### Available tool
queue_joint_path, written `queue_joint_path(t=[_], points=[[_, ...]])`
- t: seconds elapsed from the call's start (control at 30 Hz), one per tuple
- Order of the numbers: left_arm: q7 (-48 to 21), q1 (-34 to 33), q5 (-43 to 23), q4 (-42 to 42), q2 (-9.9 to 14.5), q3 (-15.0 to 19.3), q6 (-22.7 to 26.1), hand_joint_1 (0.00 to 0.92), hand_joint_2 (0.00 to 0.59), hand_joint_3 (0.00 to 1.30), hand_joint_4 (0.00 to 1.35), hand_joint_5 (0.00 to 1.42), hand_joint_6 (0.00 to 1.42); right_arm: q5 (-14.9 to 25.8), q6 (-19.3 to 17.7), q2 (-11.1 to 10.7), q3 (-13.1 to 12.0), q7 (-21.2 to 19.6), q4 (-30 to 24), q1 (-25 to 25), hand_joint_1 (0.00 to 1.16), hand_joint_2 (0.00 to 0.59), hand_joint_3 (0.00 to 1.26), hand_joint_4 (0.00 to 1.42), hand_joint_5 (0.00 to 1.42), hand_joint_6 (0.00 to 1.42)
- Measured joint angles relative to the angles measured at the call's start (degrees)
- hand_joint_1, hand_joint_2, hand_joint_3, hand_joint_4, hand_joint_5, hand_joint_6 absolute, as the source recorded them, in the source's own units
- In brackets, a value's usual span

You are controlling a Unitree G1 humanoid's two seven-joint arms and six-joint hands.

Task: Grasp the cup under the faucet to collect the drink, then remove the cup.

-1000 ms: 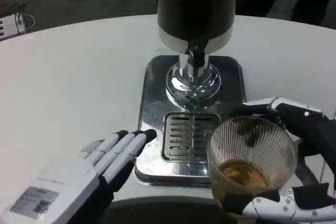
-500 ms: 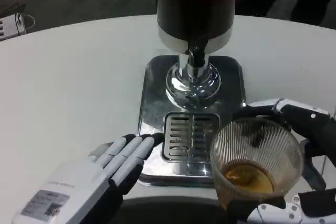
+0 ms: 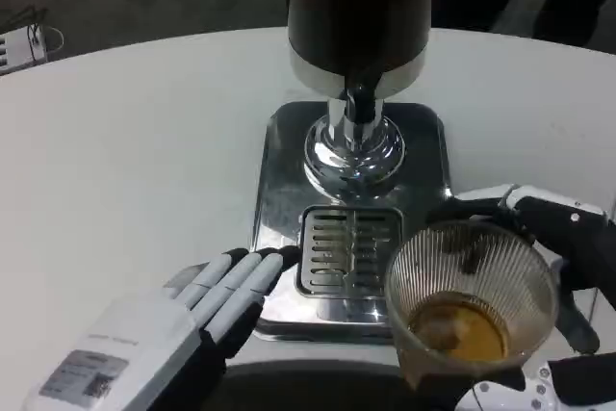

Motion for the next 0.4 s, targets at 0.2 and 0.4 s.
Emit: queue_joint_path(t=[0.2, 0.4], points=[[-0.2, 0.1, 0.0, 0.0, 0.2, 0.2, 0.0, 0.0, 0.069, 0.01, 0.0, 0.0, 0.04, 0.0, -0.4, 0.1, 0.0, 0.0, 0.0, 0.2, 1.11, 0.104, 0.88, 1.11, 1.37, 1.42], [-0.4, 0.1, 0.0, 0.0, 0.3, 0.2, 0.0, 0.0, 0.069, 0.01, 0.0, 0.0, 0.03, -0.1, -0.4, 0.1, 0.1, 0.0, 0.0, 0.3, 1.11, 0.104, 0.88, 1.11, 1.37, 1.42]])
